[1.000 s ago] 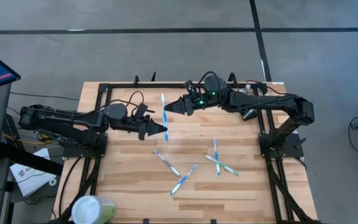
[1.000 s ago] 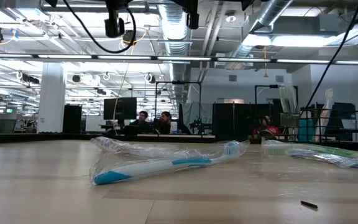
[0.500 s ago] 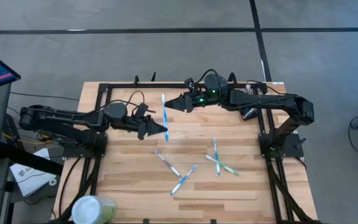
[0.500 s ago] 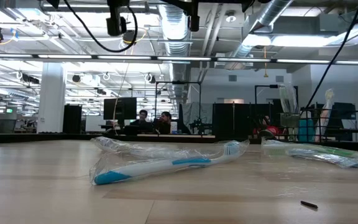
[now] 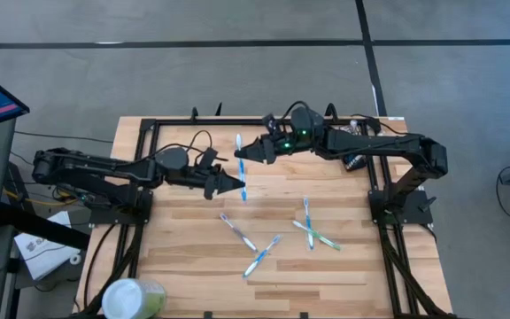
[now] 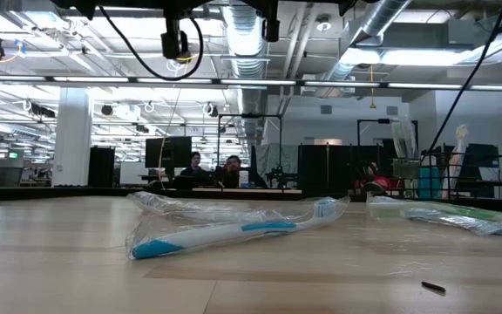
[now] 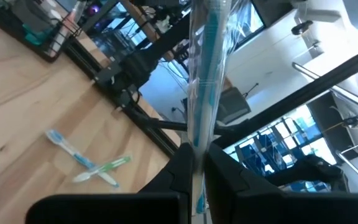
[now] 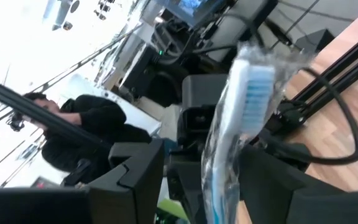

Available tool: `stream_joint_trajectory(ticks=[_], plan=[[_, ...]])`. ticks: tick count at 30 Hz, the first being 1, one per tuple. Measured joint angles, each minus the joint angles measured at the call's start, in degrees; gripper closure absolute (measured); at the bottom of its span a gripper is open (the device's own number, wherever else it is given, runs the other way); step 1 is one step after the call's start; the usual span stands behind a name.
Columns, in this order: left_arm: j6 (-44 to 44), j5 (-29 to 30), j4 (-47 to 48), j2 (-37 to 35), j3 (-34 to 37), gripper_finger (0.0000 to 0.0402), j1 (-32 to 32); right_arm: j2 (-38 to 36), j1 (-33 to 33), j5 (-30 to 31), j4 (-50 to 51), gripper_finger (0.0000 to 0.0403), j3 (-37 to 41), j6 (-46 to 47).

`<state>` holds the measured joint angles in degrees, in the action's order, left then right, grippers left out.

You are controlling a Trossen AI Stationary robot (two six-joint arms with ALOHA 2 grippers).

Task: Pick & Place toothbrushing station
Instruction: Put the left blue toothbrush in the right section of wire organizer

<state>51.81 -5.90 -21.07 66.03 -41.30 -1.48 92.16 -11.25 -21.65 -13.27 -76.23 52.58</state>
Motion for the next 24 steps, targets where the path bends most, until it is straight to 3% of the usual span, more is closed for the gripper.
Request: stream_joint_trajectory(ticks=[24], plan=[[0.1,0.0,-0.8,-0.1,0.0,0.0391,0.0,0.0,0.0,-2.5,0.9,0.0327,0.0,0.0]])
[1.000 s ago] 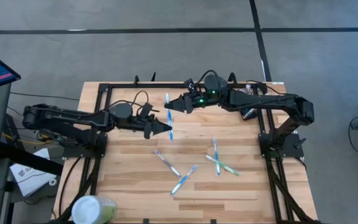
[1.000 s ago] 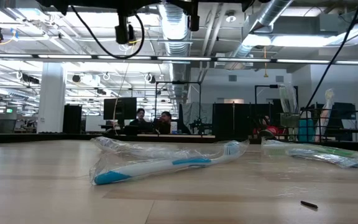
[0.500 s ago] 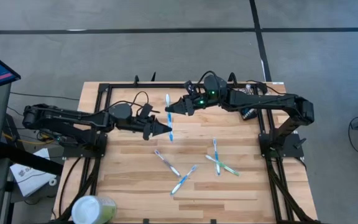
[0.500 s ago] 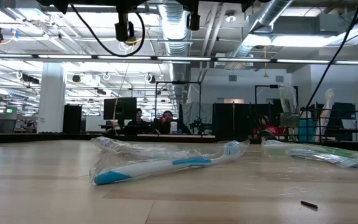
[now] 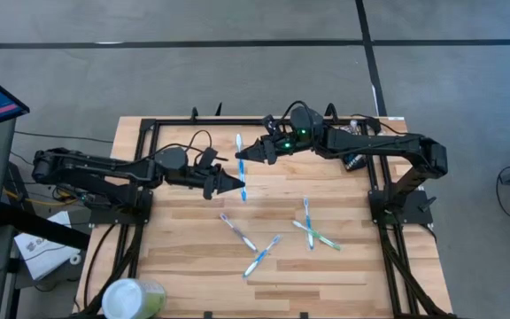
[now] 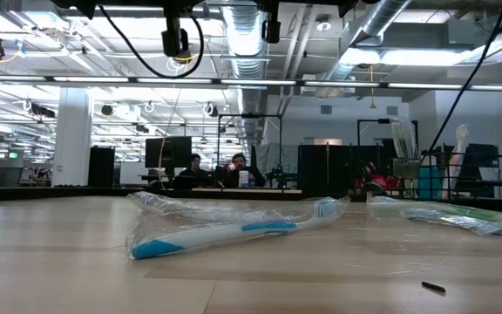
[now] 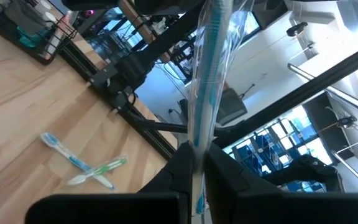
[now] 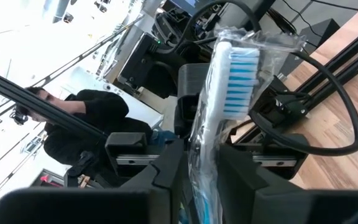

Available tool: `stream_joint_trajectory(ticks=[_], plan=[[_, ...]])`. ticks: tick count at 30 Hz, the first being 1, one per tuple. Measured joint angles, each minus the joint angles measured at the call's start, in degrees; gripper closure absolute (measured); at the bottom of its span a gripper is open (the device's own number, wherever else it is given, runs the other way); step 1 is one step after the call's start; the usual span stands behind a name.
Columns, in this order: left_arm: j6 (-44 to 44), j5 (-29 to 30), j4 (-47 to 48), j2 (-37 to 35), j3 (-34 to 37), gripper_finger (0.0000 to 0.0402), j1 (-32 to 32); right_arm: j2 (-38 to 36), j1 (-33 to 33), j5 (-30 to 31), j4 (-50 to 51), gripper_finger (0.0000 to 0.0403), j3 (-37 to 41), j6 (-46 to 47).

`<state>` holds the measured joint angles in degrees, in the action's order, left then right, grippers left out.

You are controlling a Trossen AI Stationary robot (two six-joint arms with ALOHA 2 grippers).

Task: Pick & Place toothbrushing station
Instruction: Put the left blue toothbrush in the right section of wire organizer

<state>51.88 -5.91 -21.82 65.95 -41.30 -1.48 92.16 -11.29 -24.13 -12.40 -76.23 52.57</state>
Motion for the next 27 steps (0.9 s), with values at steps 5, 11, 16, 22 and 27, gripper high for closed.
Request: stream_joint_trajectory(ticks=[5,11,16,22,27], plan=[[0.0,0.0,-0.3,0.0,0.0,0.0379,0.0,0.0,0.0,0.0,0.0,0.0355,0.0,0.0],[0.4,-0.1,-1.1,0.0,0.0,0.0374,0.1,0.0,0.0,0.0,0.0,0.0392,0.0,-0.1],[1.0,1.7,-1.2,-0.1,0.0,0.0338,0.3,-1.2,0.0,0.8,2.4,0.0385,0.1,-0.9],[-0.2,8.7,-1.1,-3.1,0.0,0.0211,0.3,-6.7,0.0,9.5,10.6,0.0391,0.1,-7.9],[-2.9,12.6,-1.2,-6.6,0.0,0.0119,-0.3,-12.5,-0.1,17.4,17.2,0.0397,0.0,-13.9]])
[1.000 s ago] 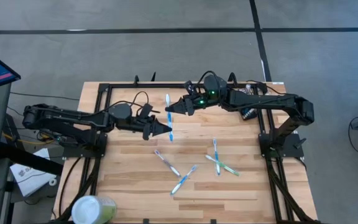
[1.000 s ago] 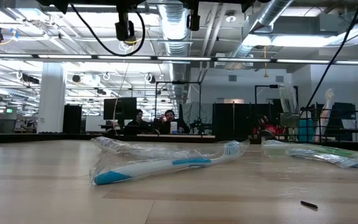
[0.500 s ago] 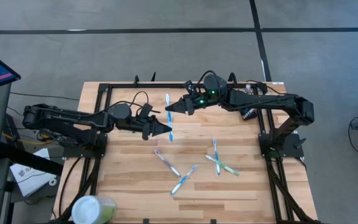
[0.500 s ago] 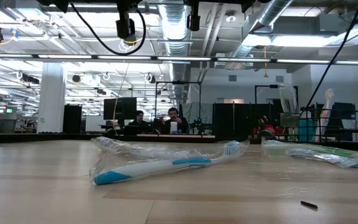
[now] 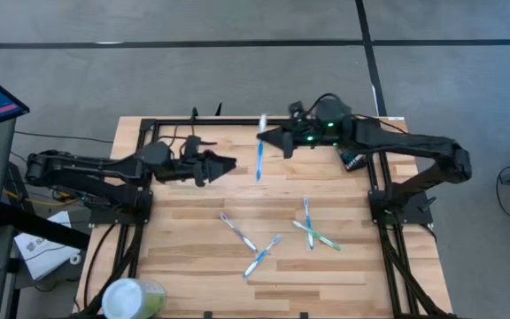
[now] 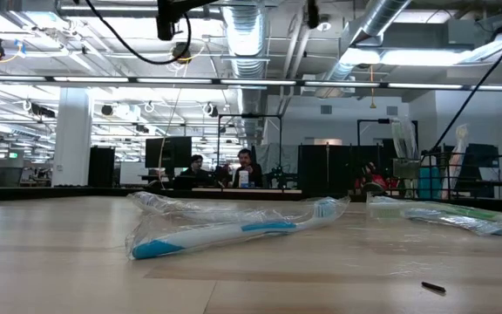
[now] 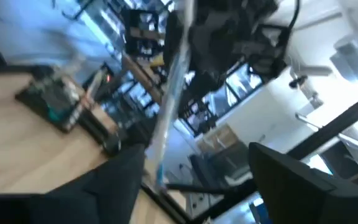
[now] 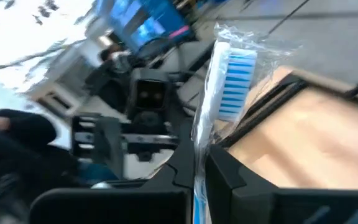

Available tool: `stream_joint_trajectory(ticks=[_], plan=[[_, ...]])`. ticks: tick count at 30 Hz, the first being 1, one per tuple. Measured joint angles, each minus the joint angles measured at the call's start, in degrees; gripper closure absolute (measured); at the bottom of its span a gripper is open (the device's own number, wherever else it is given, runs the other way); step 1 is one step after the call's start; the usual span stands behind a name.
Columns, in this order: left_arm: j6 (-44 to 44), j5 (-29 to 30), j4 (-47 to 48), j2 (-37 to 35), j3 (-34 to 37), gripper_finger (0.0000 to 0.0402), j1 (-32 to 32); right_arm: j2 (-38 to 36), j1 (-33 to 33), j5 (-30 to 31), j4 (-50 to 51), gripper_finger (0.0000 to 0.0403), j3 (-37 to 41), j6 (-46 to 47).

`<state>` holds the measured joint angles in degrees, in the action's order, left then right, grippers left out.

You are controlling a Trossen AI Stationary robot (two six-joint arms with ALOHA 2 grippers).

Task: Pick & Place toothbrushing station
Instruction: Put the left blue toothbrush in the right section of wire organizer

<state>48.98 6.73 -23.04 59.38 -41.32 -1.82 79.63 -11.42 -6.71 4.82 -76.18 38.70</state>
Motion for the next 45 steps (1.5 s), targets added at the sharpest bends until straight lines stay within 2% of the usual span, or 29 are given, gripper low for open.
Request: stream_joint_trajectory(ticks=[3,6,10,19,24,34,38,45], plan=[[-0.6,1.5,0.1,-1.3,0.0,0.0096,-0.6,-3.5,0.0,4.6,3.7,0.0397,0.0,-2.8],[-0.6,2.0,0.3,-1.4,0.0,0.0091,-0.9,-6.9,0.0,9.7,7.9,0.0391,0.0,-4.9],[-0.3,2.0,0.3,-0.2,0.0,0.0099,-0.9,-11.4,0.6,18.0,14.1,0.0394,0.0,-7.9],[2.4,1.8,0.5,2.3,0.0,0.0127,-0.4,-18.8,4.7,41.4,32.0,0.0392,0.0,-10.3],[2.5,1.8,0.3,2.3,0.0,0.0139,-0.4,-22.7,7.0,51.1,37.2,0.0397,4.6,-6.0],[2.5,1.8,0.3,2.3,0.0,0.0160,-0.4,-33.3,11.9,65.9,38.7,0.0397,19.5,4.1],[2.5,1.8,0.3,2.2,0.0,0.0165,-0.4,-35.3,13.6,70.7,40.1,0.0396,22.2,4.4],[2.0,2.1,0.9,2.3,0.0,0.0173,-0.4,-37.9,17.7,80.6,51.1,0.0396,22.8,7.0]])
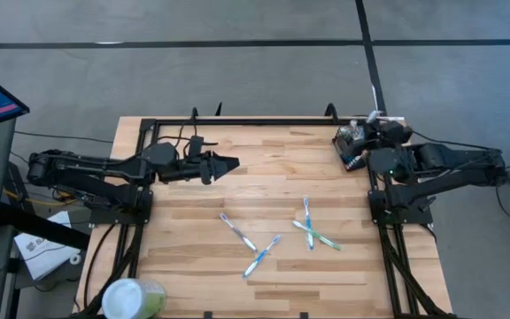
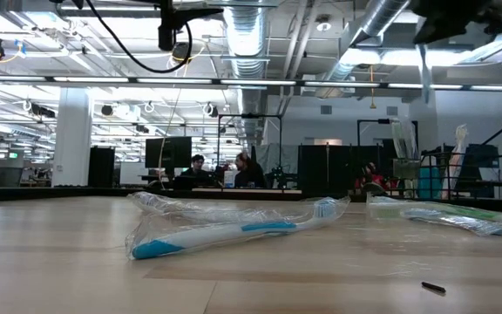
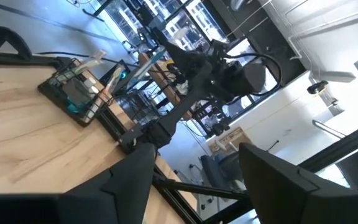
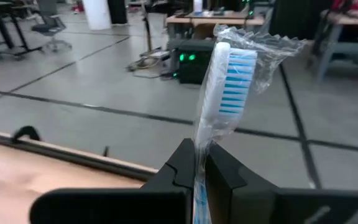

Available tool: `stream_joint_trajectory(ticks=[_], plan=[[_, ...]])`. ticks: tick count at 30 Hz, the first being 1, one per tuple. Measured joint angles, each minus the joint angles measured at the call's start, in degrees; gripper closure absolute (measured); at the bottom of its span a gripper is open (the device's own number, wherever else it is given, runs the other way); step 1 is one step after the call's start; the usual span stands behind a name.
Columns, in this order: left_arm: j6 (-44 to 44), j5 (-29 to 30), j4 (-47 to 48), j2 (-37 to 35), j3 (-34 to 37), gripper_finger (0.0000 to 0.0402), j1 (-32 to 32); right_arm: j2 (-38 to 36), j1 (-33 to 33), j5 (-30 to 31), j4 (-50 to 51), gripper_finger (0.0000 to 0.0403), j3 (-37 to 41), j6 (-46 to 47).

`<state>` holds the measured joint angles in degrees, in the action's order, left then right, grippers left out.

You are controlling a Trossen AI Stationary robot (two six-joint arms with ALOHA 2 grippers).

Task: Pick & Place toothbrushing station
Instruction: Put the left blue toothbrush in the right section of wire organizer

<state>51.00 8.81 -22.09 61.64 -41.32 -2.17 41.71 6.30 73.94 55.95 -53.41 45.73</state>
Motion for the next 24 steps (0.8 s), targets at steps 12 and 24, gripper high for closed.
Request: stream_joint_trajectory(ticks=[12,24], plan=[[0.4,1.3,0.2,4.9,0.0,0.0176,0.0,-3.6,0.8,4.5,27.4,0.0395,6.8,30.7],[1.9,0.1,0.3,8.2,0.1,0.0177,0.0,-5.0,3.7,6.6,23.7,0.0396,14.3,32.4]])
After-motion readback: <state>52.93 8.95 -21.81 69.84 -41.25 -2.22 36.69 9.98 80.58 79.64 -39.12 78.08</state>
